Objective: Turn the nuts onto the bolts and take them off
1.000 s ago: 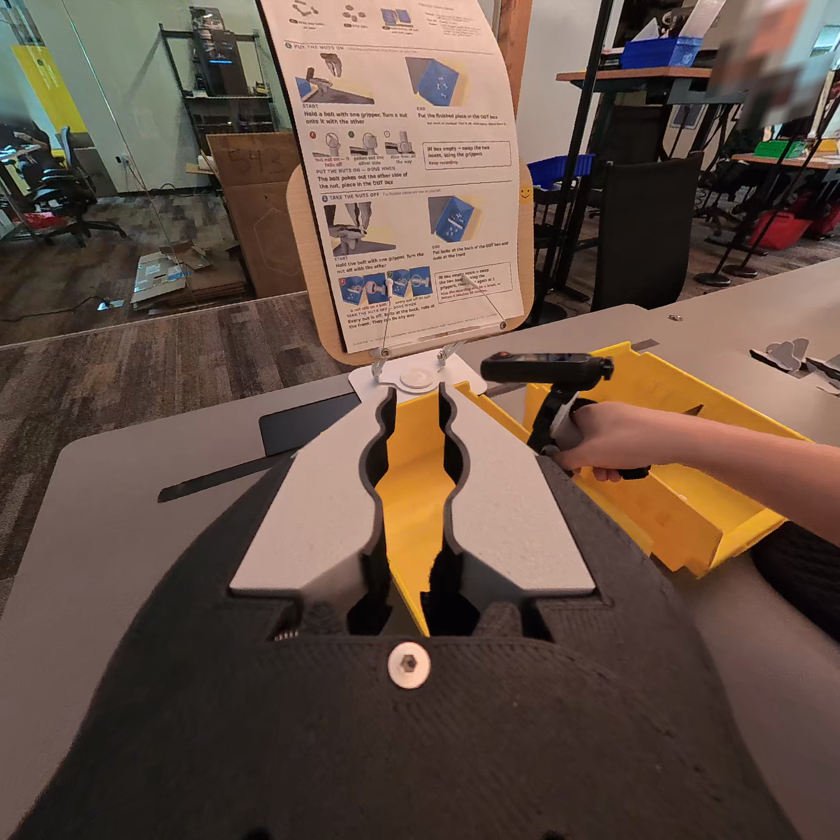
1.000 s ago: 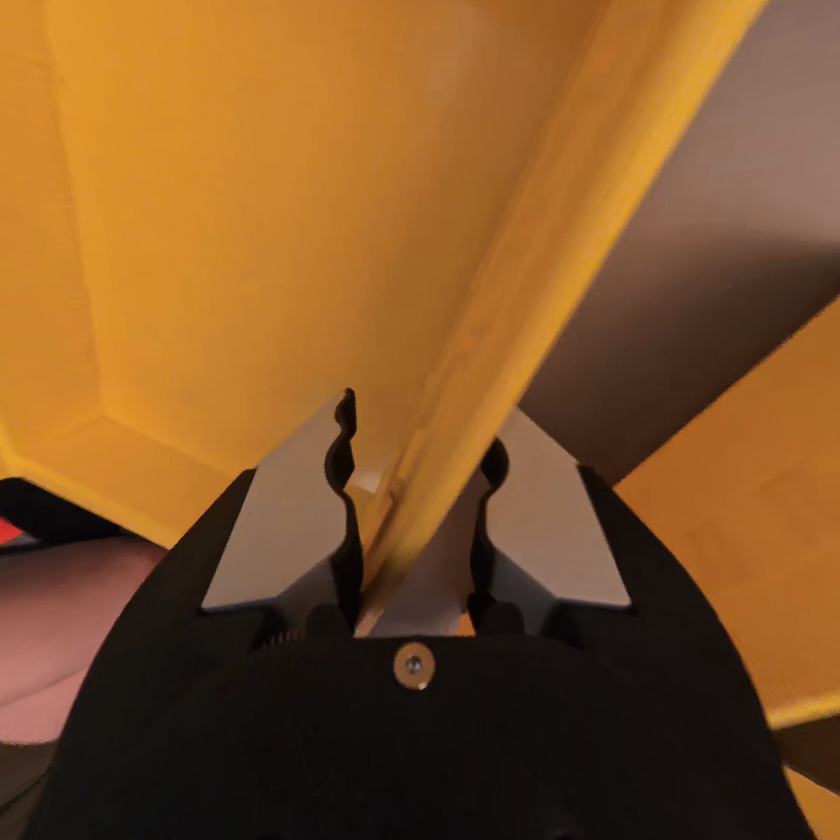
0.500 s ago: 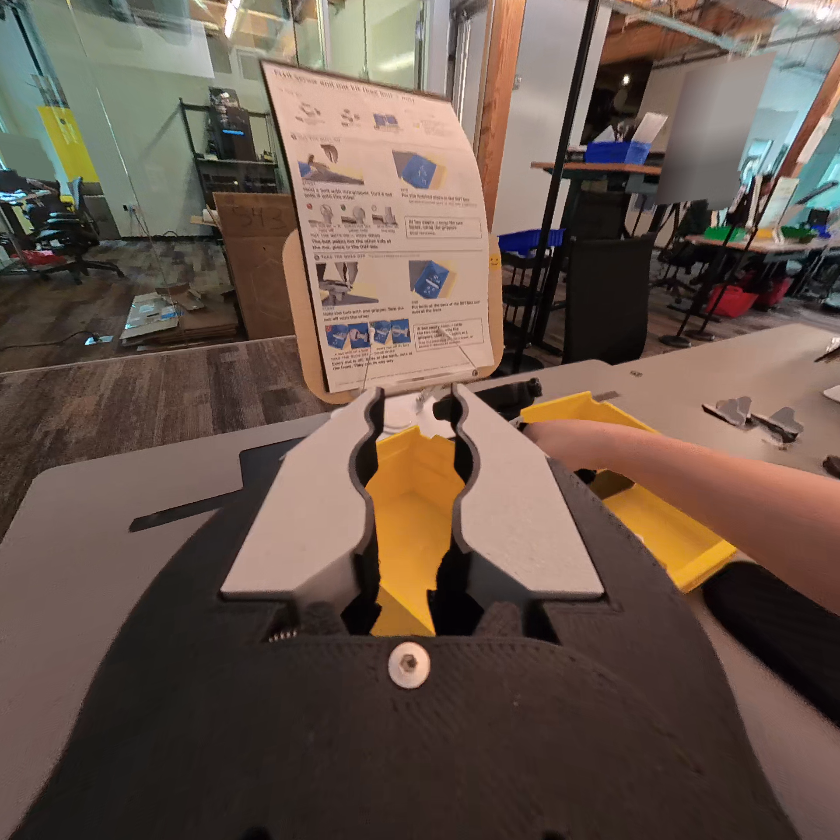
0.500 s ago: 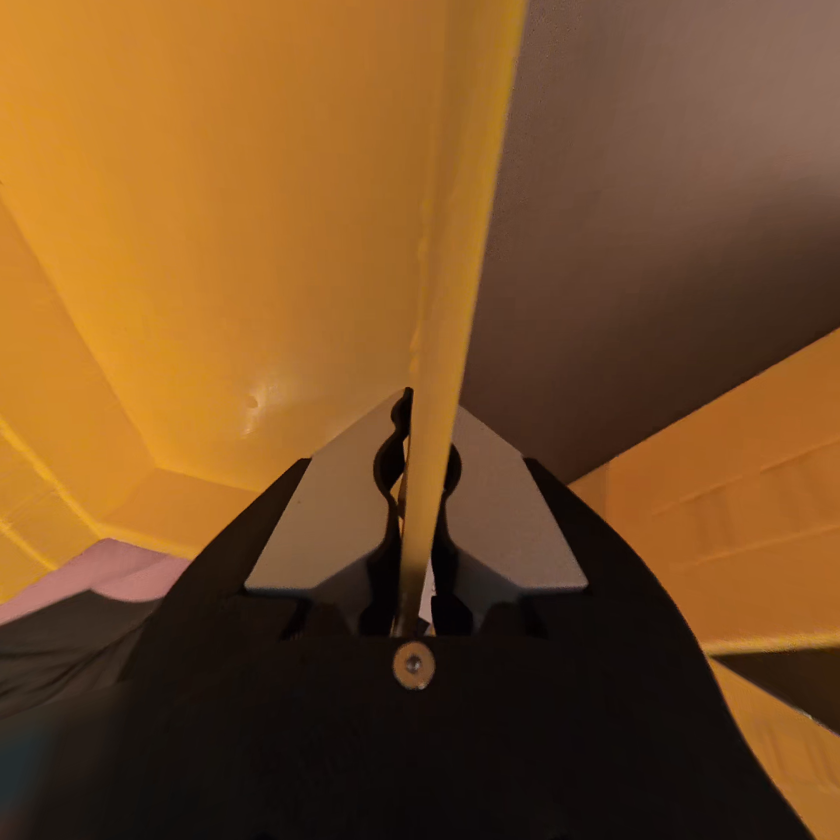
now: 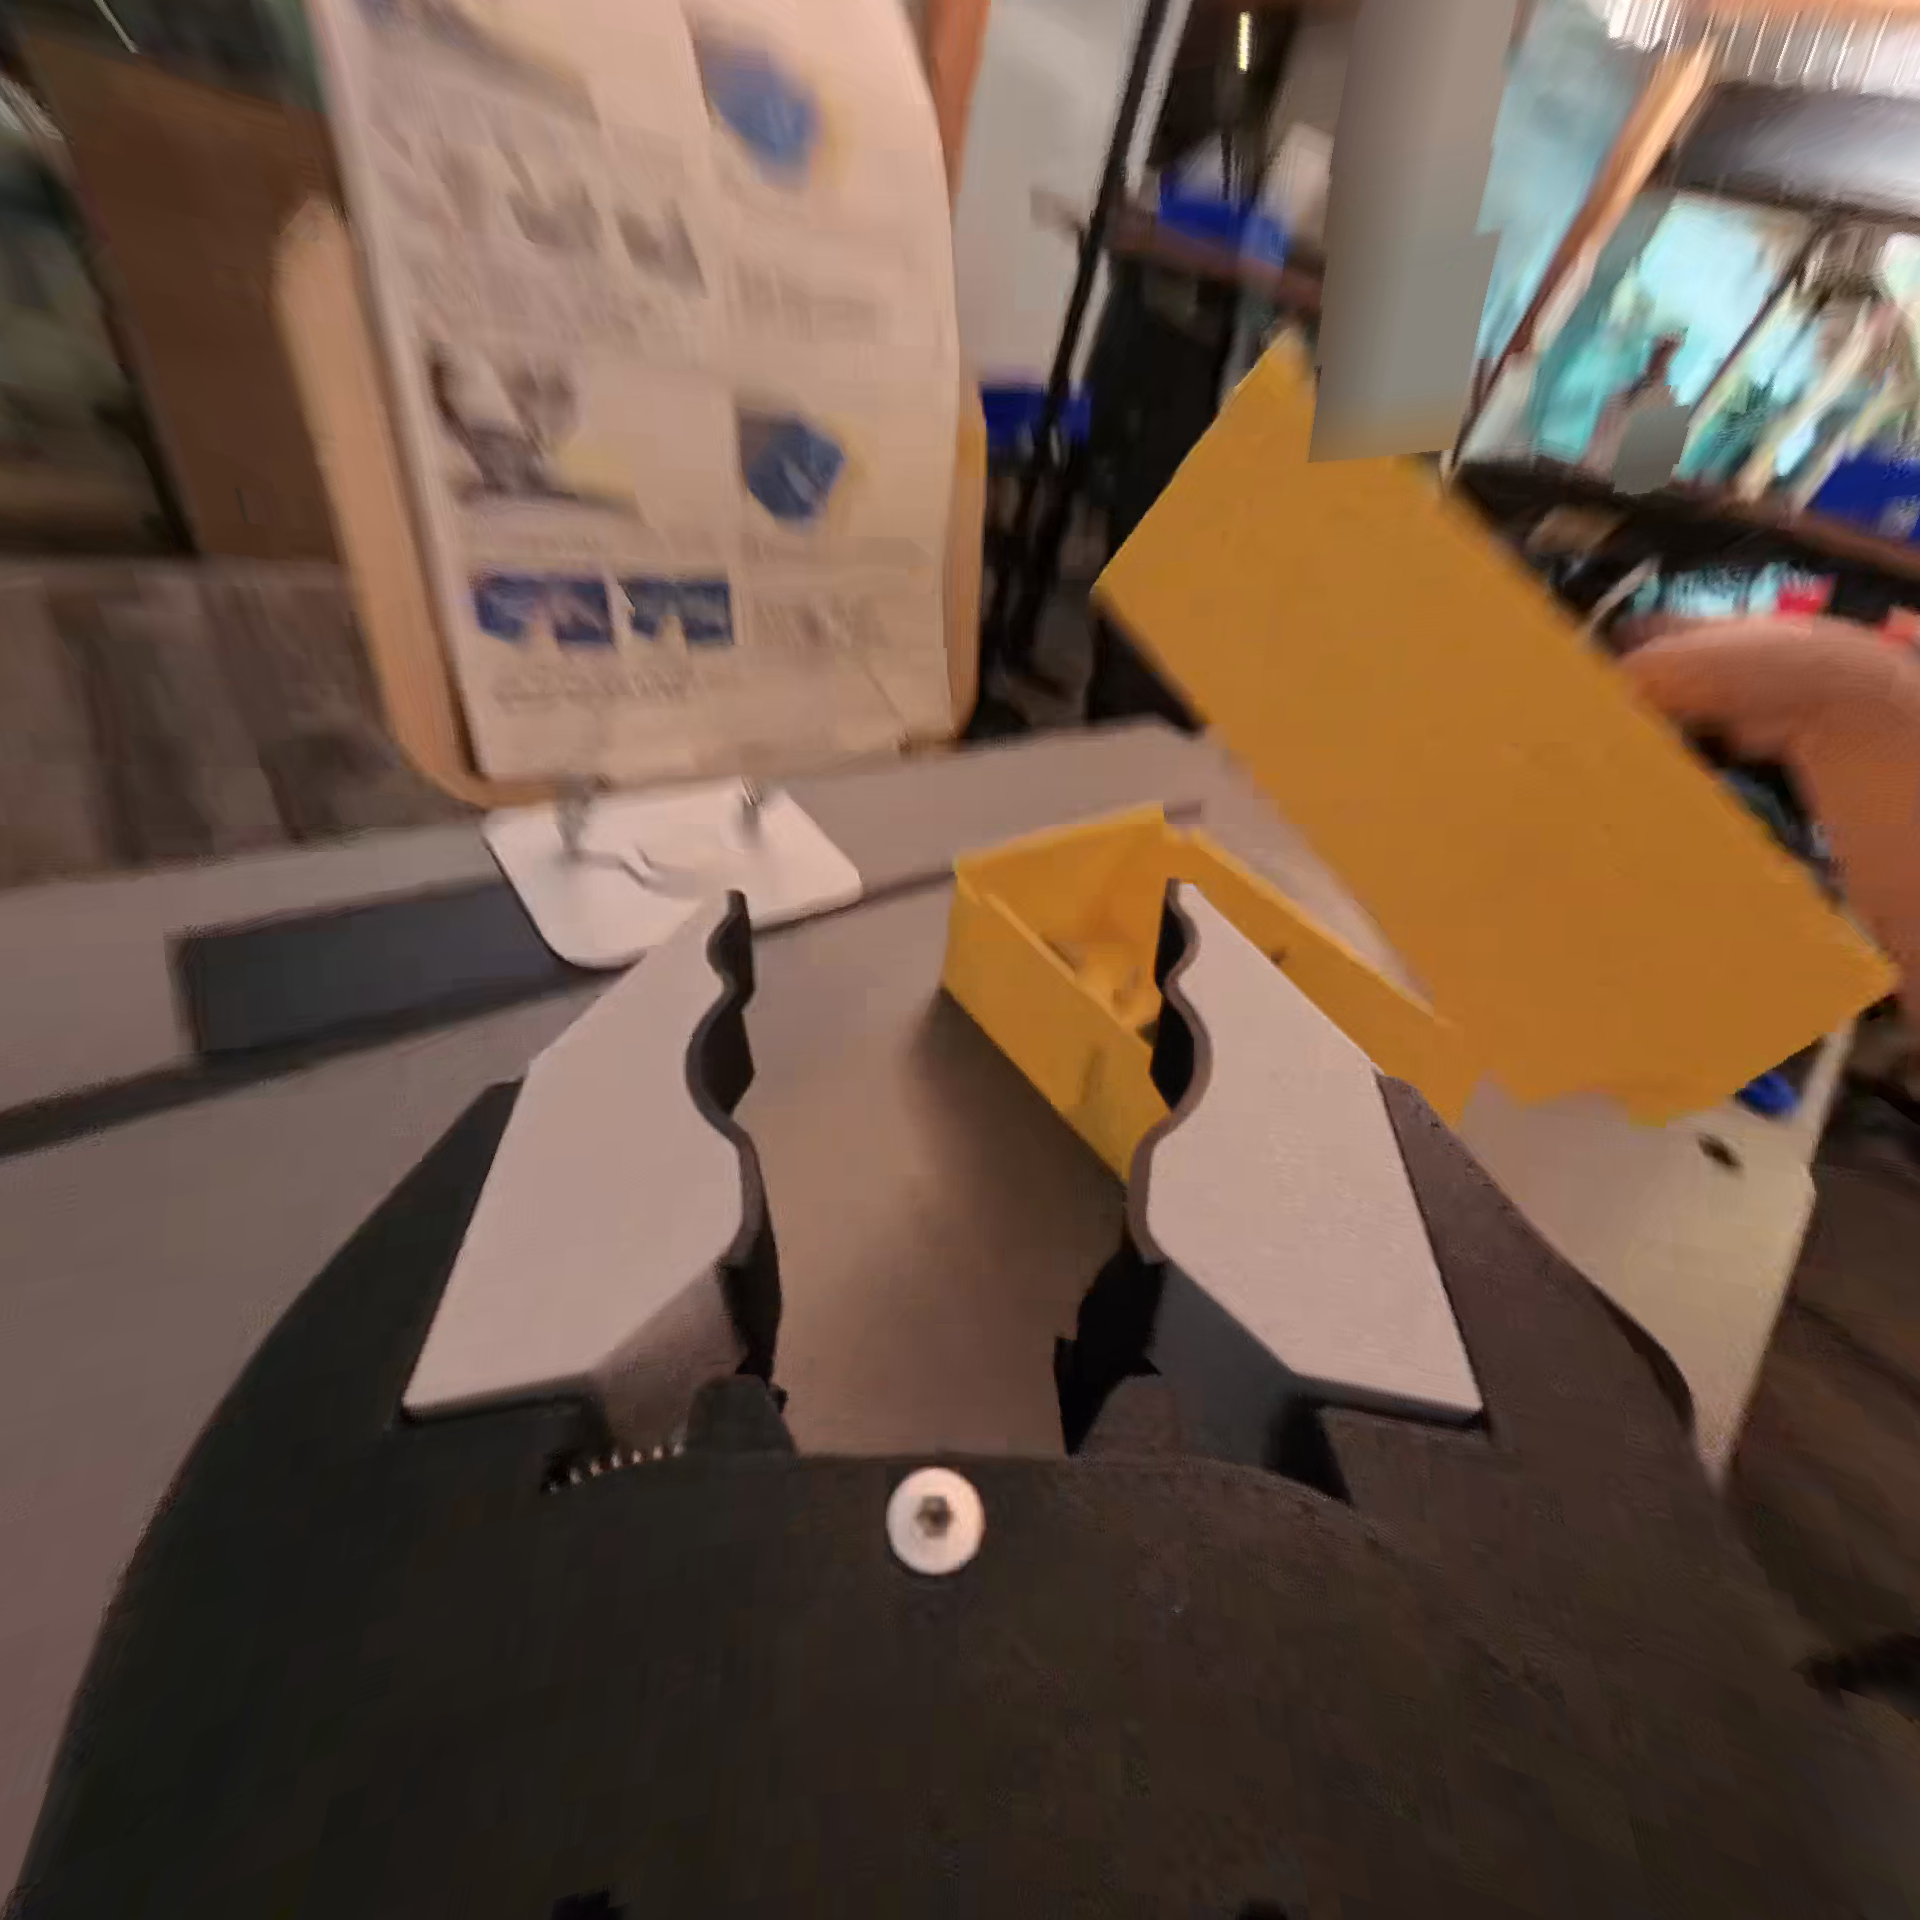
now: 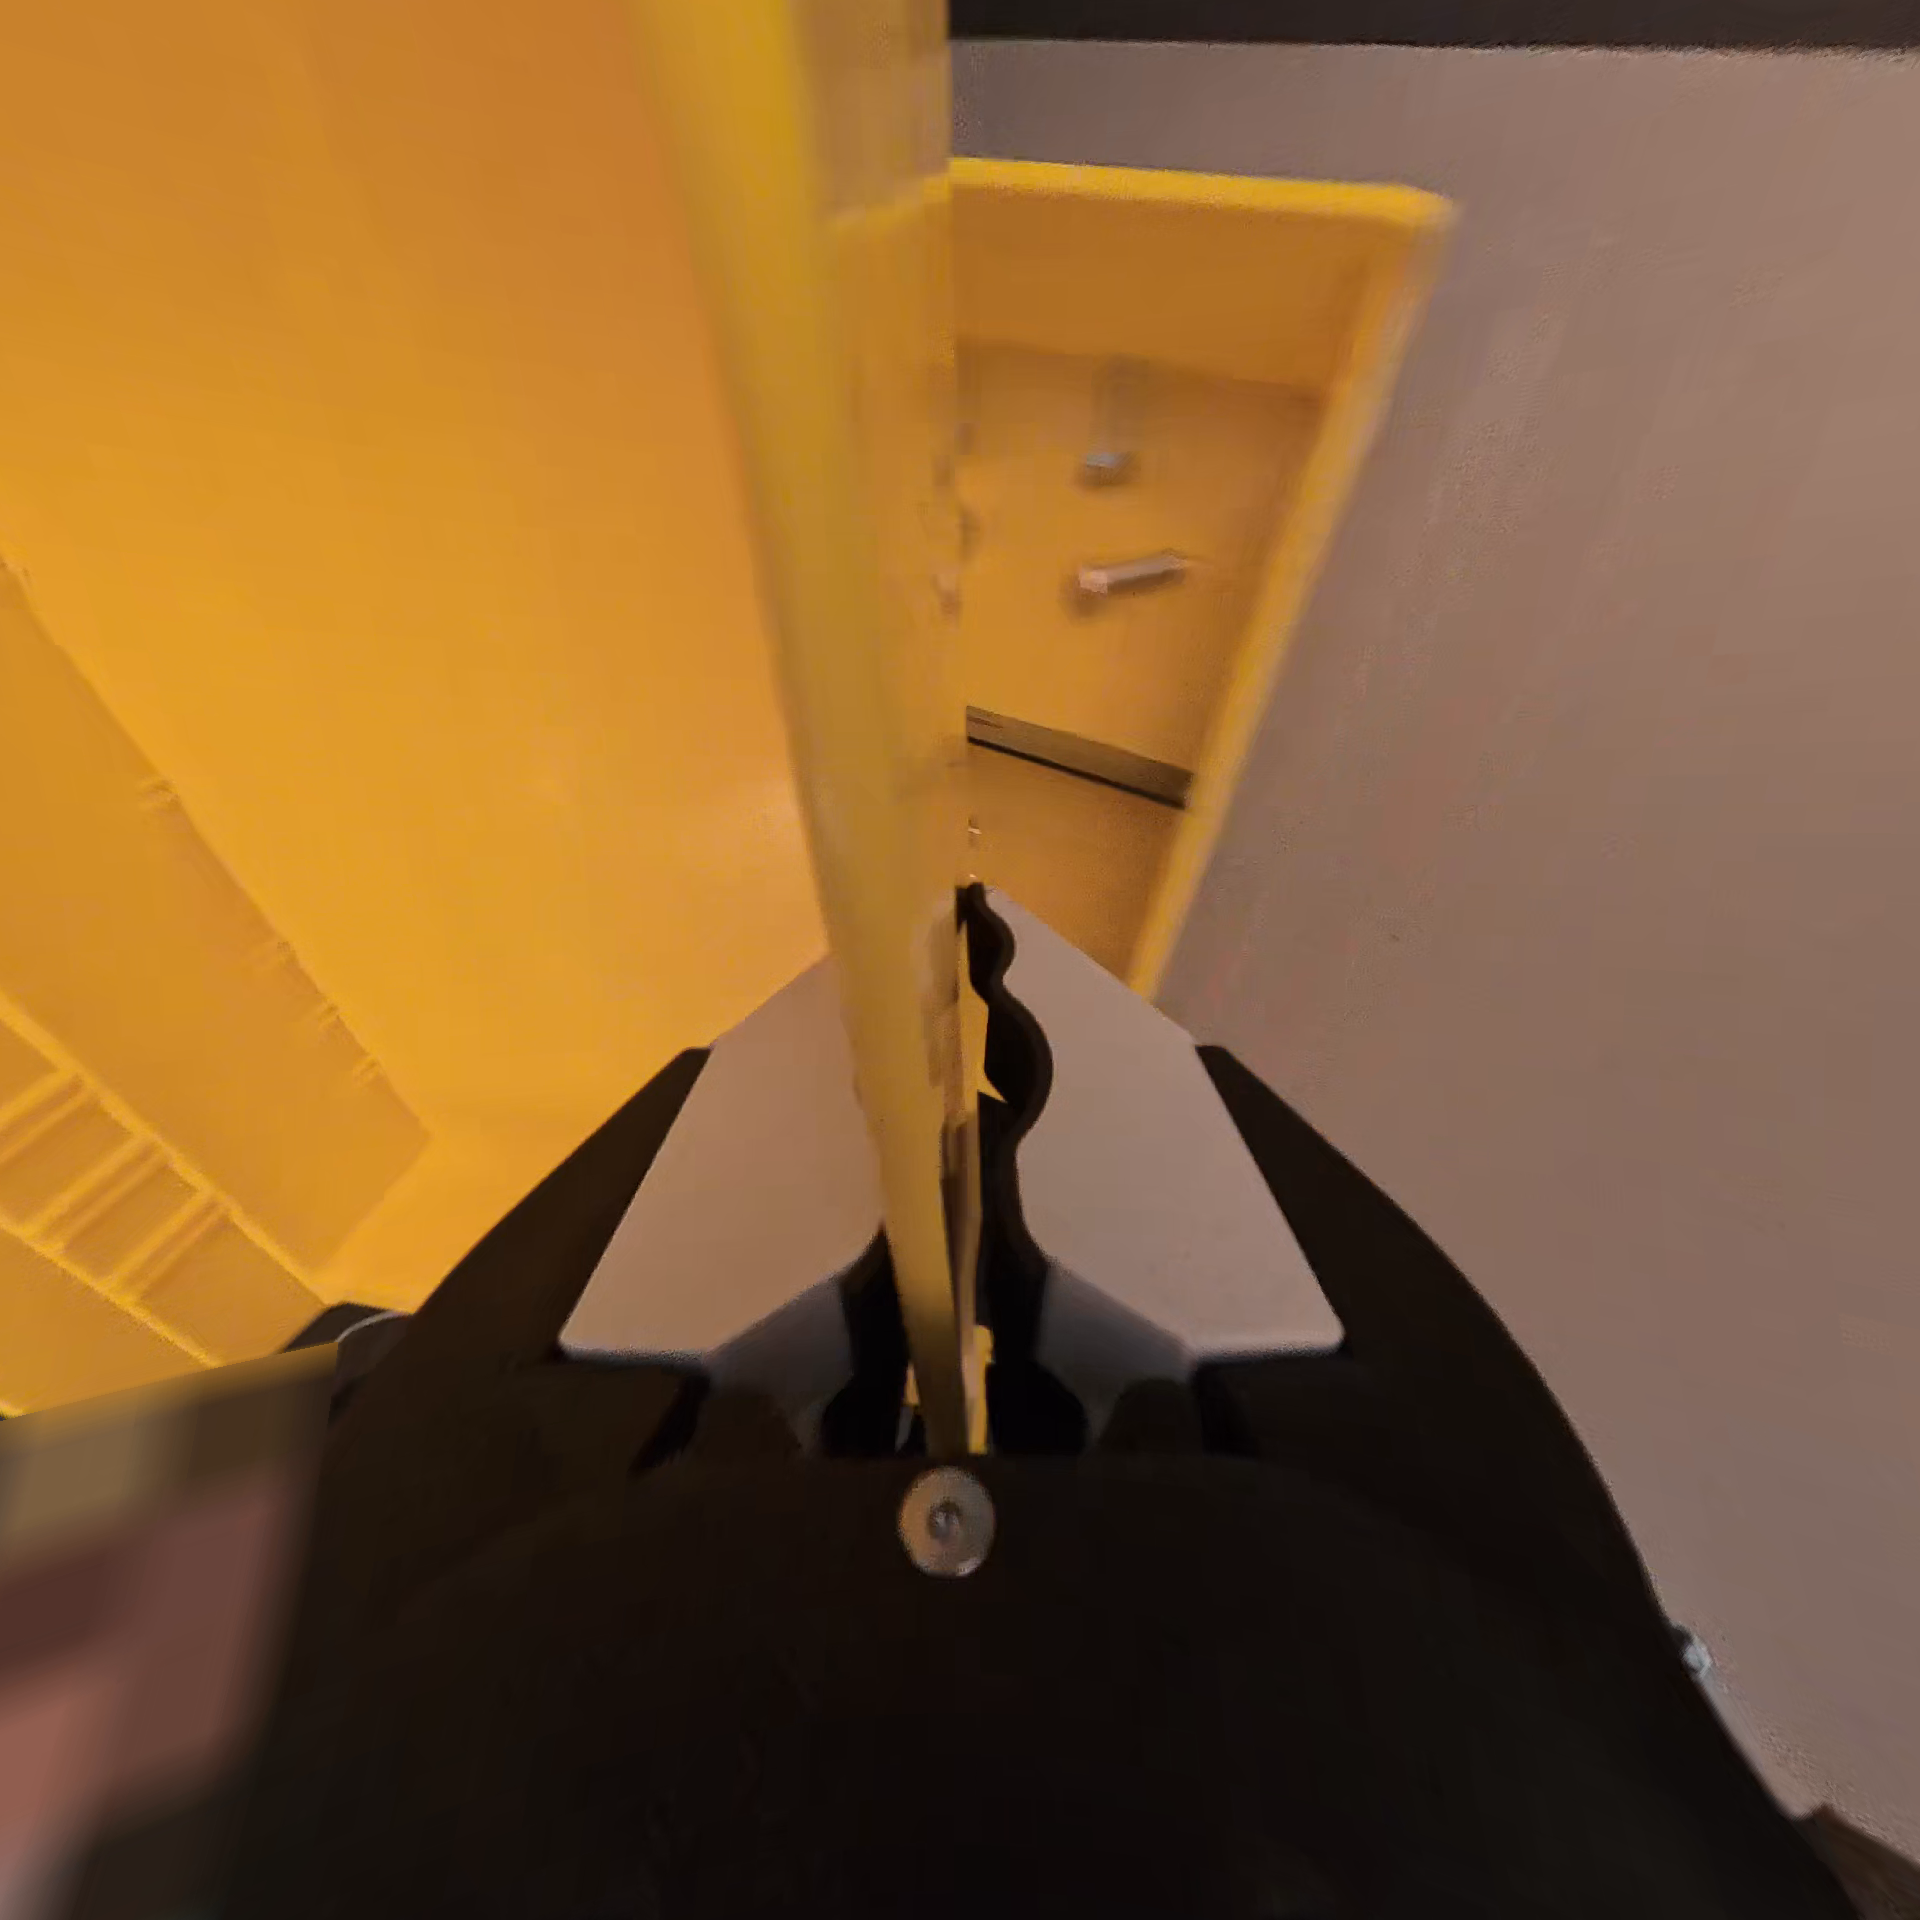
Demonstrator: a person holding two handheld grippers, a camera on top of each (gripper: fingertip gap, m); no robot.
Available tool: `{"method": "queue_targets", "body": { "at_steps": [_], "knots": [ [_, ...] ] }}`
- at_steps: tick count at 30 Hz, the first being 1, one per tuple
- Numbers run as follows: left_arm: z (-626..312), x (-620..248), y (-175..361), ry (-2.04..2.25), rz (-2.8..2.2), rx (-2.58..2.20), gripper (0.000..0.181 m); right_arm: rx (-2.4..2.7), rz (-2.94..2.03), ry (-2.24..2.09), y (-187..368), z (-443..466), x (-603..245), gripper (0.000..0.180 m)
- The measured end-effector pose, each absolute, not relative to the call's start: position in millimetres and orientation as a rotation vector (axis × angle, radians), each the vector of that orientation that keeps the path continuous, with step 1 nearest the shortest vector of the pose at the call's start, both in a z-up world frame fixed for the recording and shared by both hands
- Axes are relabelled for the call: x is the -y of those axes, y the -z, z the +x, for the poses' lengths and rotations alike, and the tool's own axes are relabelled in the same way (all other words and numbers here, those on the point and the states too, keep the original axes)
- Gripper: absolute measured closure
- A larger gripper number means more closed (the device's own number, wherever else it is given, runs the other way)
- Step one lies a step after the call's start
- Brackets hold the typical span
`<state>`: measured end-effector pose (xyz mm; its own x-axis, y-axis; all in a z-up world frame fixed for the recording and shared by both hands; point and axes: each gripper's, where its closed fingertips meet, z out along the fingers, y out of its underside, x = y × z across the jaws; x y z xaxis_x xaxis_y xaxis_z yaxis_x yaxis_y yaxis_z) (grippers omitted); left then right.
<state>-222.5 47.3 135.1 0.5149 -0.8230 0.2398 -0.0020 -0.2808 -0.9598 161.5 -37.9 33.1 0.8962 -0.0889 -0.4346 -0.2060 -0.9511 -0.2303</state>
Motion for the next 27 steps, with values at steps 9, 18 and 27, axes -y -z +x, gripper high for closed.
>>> {"method": "queue_targets", "body": {
  "at_steps": [9, 18, 27],
  "knots": [
    [-44.4, -61.5, -5.8, 1.075, -2.119, -1.106, 0.100, -0.874, -2.712, -0.399, 45.1, 345.0, 202.6, 0.178],
    [6.2, -10.1, 76.2, 0.701, -2.294, -1.479, 0.087, -1.017, -2.713, -0.443, 105.6, 363.5, 262.6, 0.177],
    [-5.1, 6.4, 102.1, 0.898, -2.465, -1.660, 0.147, -0.984, -2.793, -0.373, 129.2, 363.3, 277.7, 0.177]
  ]
}}
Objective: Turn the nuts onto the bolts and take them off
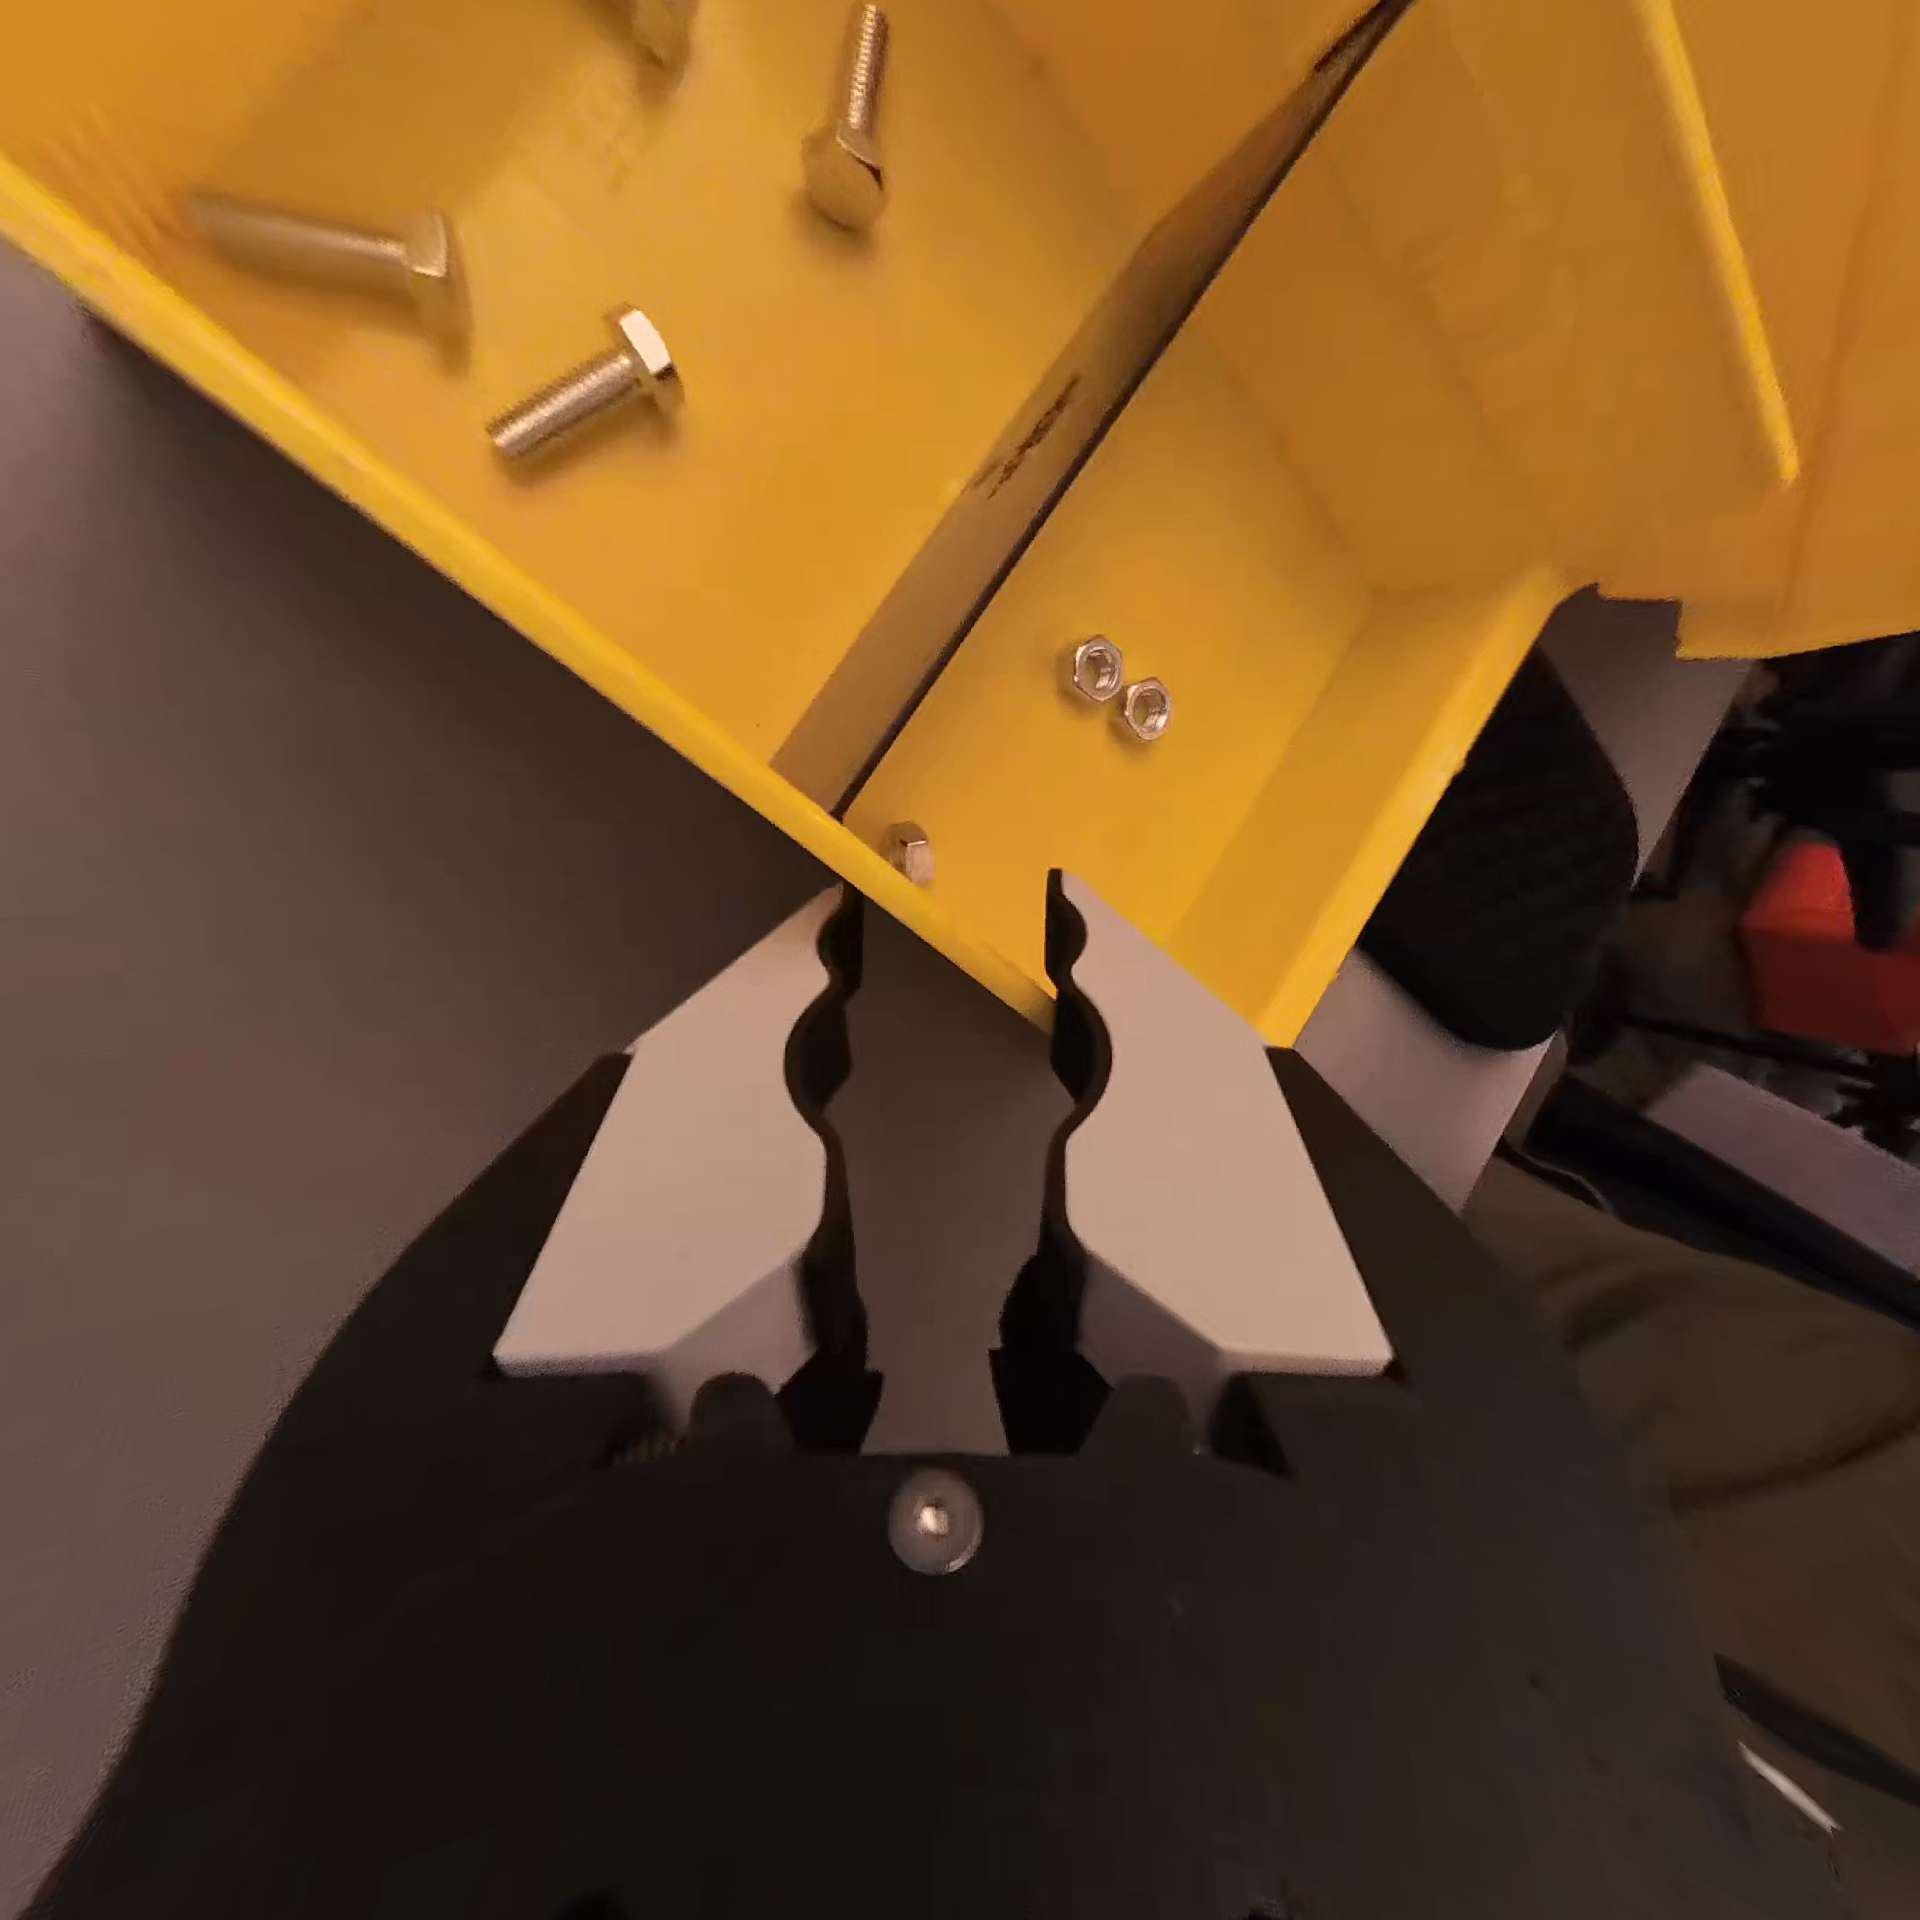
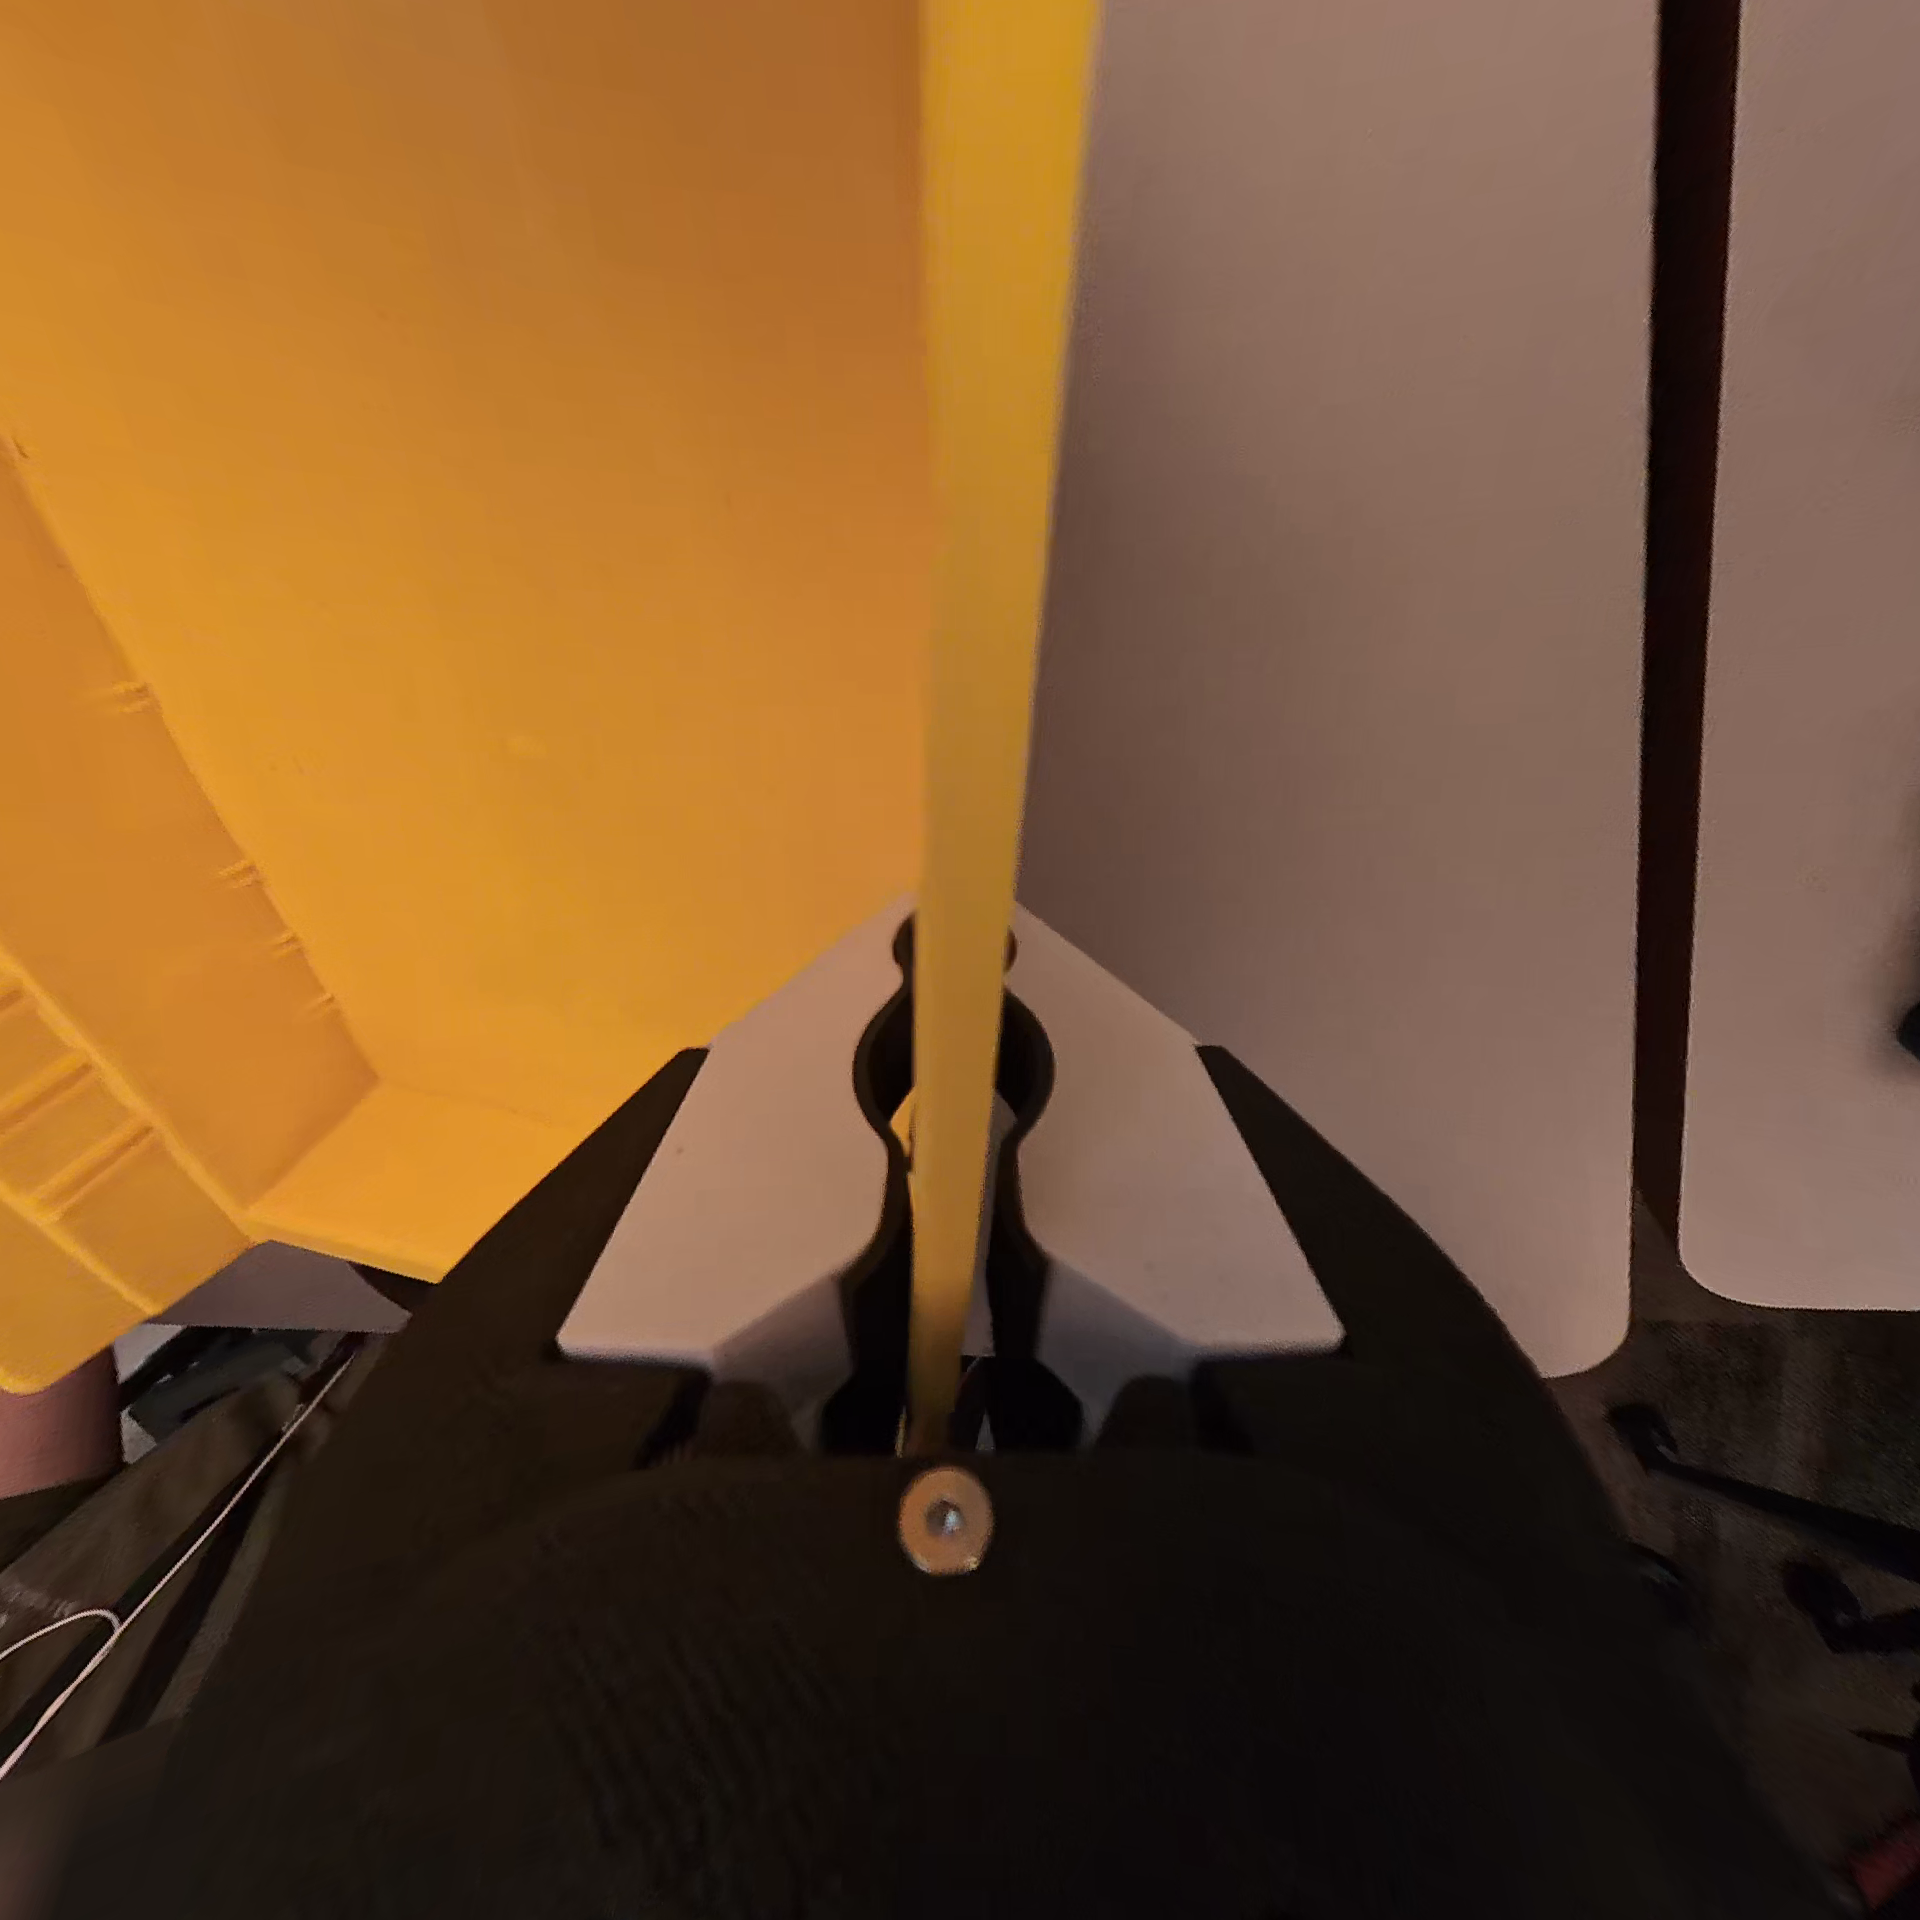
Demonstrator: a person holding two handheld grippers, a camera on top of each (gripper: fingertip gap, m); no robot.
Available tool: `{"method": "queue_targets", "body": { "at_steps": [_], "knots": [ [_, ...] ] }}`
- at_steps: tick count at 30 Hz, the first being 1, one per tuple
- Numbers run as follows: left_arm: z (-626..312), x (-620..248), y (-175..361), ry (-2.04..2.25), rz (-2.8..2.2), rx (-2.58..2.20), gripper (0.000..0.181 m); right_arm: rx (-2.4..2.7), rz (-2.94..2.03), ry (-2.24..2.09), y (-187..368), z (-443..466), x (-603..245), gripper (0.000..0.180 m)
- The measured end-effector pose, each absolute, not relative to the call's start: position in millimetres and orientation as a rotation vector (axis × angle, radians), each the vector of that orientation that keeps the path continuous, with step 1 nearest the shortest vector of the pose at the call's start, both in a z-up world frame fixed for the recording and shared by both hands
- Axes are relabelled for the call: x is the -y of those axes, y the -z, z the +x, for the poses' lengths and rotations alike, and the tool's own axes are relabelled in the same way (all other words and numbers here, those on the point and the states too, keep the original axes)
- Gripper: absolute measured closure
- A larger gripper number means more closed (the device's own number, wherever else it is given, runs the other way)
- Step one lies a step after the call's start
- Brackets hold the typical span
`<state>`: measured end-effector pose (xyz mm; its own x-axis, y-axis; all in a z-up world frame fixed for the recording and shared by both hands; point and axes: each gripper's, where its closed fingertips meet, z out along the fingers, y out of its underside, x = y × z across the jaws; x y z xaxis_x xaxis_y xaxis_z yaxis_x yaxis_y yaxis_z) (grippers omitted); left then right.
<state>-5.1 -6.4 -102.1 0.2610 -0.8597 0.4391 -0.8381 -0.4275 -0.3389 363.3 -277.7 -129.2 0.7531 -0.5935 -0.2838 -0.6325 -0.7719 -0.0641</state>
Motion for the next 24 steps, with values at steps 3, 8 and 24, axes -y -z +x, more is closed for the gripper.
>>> {"method": "queue_targets", "body": {
  "at_steps": [3, 8, 24],
  "knots": [
    [-30.0, -14.6, 100.1, 0.769, -2.445, -1.676, 0.159, -0.955, -2.809, -0.360, 131.0, 361.0, 277.1, 0.177],
    [-106.5, -75.5, 95.7, 0.664, -2.558, -1.412, 0.173, -0.887, -2.826, -0.344, 129.5, 354.8, 274.0, 0.177],
    [-378.8, -166.2, 89.9, 0.386, -2.511, -0.384, 0.178, -0.690, -2.931, -0.218, 118.9, 331.7, 227.8, 0.176]
  ]
}}
